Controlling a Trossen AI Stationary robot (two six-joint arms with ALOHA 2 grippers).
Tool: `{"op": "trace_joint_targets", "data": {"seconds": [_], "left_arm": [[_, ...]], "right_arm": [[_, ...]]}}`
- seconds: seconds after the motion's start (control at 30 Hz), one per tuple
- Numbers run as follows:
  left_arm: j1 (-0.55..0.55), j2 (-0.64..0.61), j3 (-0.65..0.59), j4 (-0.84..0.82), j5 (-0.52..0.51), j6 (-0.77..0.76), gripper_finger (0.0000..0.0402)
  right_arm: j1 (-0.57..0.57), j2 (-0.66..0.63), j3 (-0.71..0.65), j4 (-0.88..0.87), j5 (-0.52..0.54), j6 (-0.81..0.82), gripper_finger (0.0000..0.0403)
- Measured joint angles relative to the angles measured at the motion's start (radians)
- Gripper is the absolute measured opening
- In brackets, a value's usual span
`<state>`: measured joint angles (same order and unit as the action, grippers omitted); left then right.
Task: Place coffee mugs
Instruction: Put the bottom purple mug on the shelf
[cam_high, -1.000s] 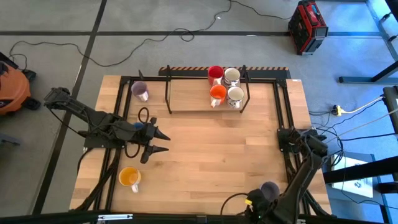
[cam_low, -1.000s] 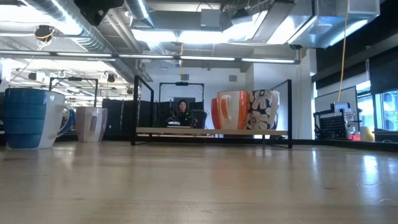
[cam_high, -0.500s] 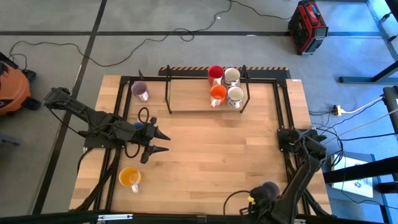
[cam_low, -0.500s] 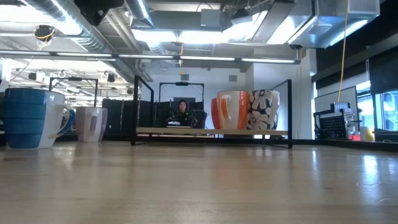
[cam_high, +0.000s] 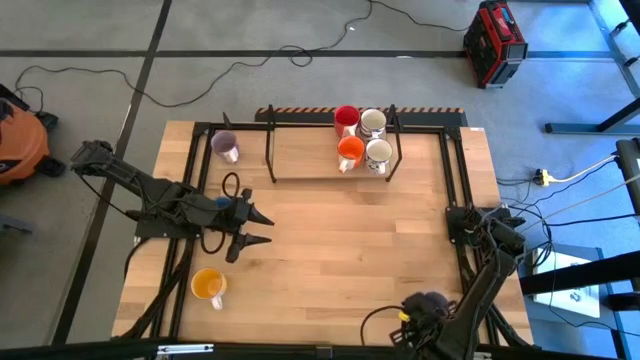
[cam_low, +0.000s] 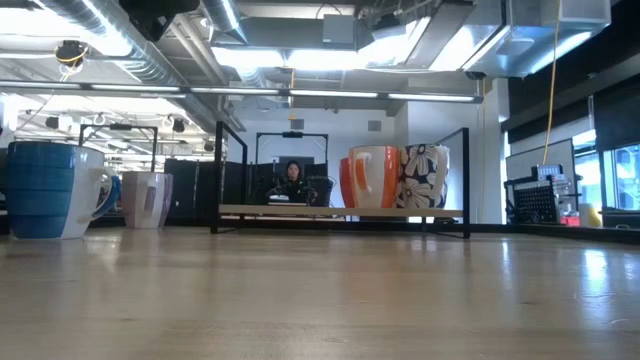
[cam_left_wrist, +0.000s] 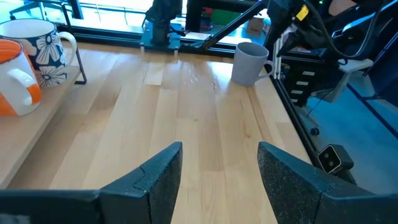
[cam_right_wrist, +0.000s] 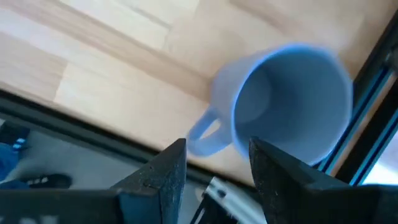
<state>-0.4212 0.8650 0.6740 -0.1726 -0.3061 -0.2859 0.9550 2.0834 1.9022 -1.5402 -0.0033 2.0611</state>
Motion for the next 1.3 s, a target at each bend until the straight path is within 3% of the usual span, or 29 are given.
{"op": "trace_joint_targets", "data": {"seconds": [0.13, 0.67, 1.13, 1.3], "left_arm": [[0.0, 0.0, 0.0, 0.0, 0.0, 0.0, 0.0204], [0.0, 0.0, 0.0, -0.002, 0.0, 0.0, 0.0204], [0.0, 0.0, -0.001, -0.002, 0.0, 0.008, 0.0204], [0.0, 0.0, -0.001, -0.002, 0.0, 0.008, 0.0204]], "right_arm": [[0.0, 0.0, -0.007, -0.029, 0.038, -0.057, 0.0163], [0.0, -0.001, -0.169, 0.108, -0.016, -0.112, 0.016], [0.0, -0.001, -0.221, 0.143, 0.003, -0.185, 0.0019], [0.0, 0.0, -0.222, 0.147, 0.041, -0.222, 0.0009]]}}
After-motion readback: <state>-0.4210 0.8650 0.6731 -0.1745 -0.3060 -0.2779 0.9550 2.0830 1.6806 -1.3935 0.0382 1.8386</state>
